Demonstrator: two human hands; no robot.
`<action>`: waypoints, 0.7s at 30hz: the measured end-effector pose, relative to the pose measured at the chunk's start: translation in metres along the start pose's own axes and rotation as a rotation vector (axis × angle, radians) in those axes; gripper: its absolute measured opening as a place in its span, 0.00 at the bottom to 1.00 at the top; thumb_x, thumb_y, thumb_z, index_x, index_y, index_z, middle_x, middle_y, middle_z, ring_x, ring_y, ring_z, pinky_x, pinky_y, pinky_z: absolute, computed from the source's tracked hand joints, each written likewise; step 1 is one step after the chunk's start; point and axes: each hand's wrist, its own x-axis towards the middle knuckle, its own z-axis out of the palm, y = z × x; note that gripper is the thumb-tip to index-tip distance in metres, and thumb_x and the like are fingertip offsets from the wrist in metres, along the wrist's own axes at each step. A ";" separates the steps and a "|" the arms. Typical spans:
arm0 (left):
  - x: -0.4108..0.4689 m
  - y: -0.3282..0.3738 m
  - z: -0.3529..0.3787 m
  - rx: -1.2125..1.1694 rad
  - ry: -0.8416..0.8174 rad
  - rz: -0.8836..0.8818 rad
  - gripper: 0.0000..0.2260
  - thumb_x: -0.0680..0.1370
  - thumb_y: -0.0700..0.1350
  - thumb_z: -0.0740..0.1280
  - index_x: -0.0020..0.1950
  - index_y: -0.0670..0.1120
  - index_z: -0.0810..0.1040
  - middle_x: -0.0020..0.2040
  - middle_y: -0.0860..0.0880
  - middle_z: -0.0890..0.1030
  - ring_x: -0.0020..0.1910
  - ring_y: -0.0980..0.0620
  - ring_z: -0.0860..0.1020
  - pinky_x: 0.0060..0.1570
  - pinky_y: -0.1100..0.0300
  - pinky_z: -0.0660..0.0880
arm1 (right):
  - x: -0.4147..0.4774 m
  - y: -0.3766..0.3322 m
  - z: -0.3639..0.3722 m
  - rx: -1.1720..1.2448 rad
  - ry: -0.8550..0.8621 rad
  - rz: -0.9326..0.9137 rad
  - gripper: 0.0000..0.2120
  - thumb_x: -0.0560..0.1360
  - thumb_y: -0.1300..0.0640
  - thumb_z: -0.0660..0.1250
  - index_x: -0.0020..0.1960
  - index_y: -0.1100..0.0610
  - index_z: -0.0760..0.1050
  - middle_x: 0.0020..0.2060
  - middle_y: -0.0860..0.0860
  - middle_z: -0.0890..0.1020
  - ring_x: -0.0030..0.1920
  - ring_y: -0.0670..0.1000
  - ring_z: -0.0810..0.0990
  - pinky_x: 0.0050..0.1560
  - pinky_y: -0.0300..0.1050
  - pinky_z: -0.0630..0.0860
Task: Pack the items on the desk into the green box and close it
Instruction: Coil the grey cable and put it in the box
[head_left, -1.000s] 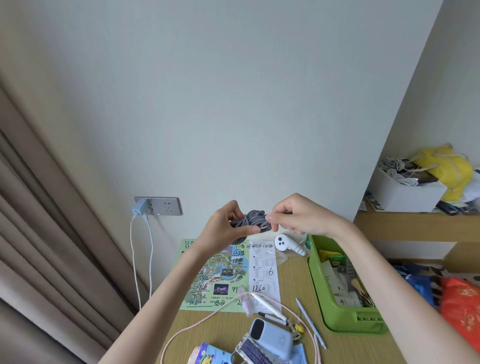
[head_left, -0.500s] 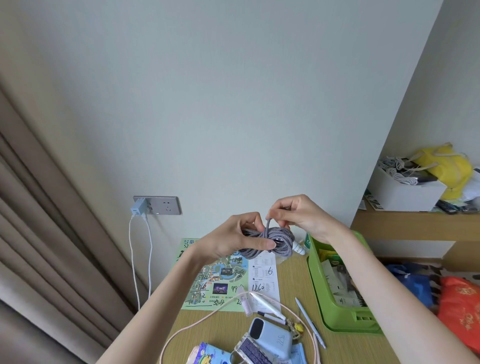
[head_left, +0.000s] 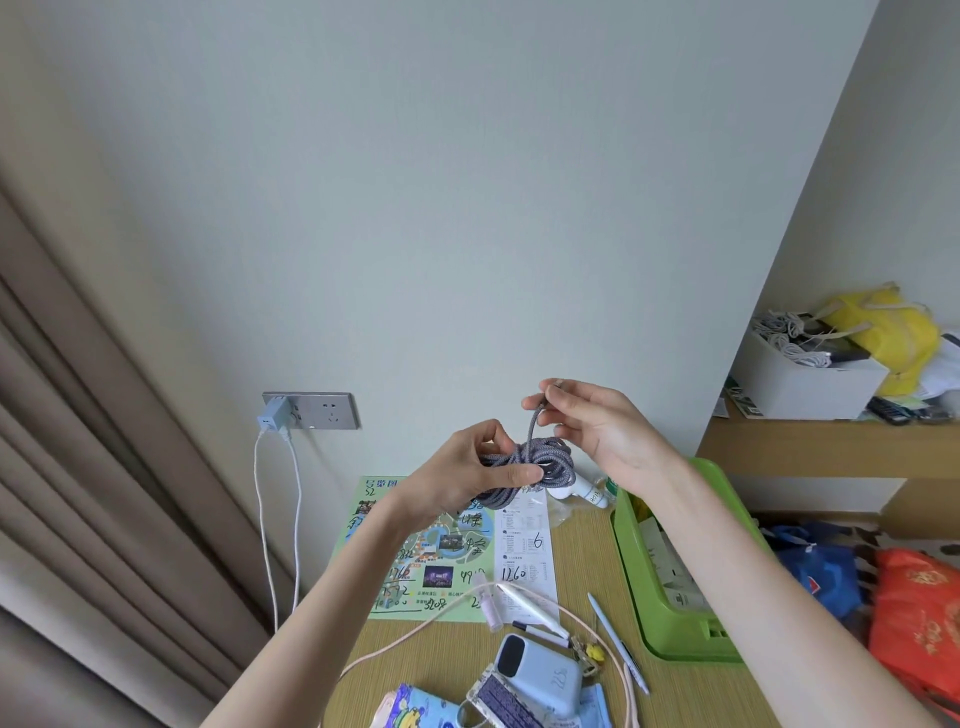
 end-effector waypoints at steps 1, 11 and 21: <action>0.000 -0.001 -0.001 -0.005 0.024 -0.012 0.21 0.66 0.53 0.79 0.46 0.44 0.72 0.42 0.42 0.78 0.37 0.47 0.71 0.36 0.49 0.65 | -0.001 -0.002 0.002 0.000 0.017 -0.009 0.09 0.72 0.55 0.71 0.49 0.58 0.79 0.48 0.57 0.85 0.40 0.47 0.81 0.39 0.35 0.76; 0.009 -0.012 -0.004 -0.099 0.414 0.095 0.15 0.73 0.49 0.74 0.52 0.43 0.76 0.37 0.46 0.74 0.33 0.54 0.70 0.32 0.66 0.67 | -0.013 -0.020 0.021 -0.466 0.045 0.049 0.06 0.74 0.58 0.71 0.45 0.61 0.80 0.36 0.55 0.85 0.37 0.49 0.81 0.36 0.36 0.73; 0.007 -0.005 0.002 -0.090 0.433 0.184 0.17 0.72 0.53 0.73 0.52 0.44 0.72 0.39 0.42 0.71 0.34 0.49 0.65 0.31 0.57 0.63 | -0.005 -0.015 0.039 -0.605 0.213 -0.034 0.06 0.71 0.62 0.74 0.38 0.64 0.80 0.30 0.54 0.84 0.25 0.44 0.75 0.26 0.30 0.68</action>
